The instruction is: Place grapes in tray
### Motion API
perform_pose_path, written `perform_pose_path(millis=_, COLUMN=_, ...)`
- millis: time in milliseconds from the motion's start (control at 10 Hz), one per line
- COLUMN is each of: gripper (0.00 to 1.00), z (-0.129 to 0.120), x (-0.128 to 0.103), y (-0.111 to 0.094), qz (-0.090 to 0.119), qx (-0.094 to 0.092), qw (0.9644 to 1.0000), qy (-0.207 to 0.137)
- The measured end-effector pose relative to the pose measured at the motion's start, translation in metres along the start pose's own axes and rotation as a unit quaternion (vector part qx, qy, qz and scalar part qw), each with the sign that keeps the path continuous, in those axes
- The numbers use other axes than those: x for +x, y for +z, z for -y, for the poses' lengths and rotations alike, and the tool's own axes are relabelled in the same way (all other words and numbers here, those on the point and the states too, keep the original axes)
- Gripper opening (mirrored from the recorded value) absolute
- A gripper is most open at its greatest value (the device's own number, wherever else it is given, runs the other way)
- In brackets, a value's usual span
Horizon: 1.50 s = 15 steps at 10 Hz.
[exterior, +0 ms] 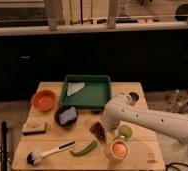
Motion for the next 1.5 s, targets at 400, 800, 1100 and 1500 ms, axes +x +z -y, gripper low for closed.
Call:
perform_pose_path(millis=400, gripper=0.80, z=0.002, x=-0.002, y=0.014, qz=-0.001, qx=0.005, qw=0.9999, qy=0.015)
perform_pose_path(millis=800, gripper=0.71, z=0.002, x=0.001, y=0.032, qz=0.009, qx=0.001, qw=0.9989, qy=0.046)
perform_pose_path(millis=1100, gripper=0.39, z=0.005, x=0.000, y=0.039, qz=0.010, qx=-0.003, qw=0.9986, qy=0.052)
perform_pose_path(millis=1500, gripper=0.02, z=0.009, x=0.004, y=0.039, qz=0.012, qx=-0.005, qw=0.9983, qy=0.058)
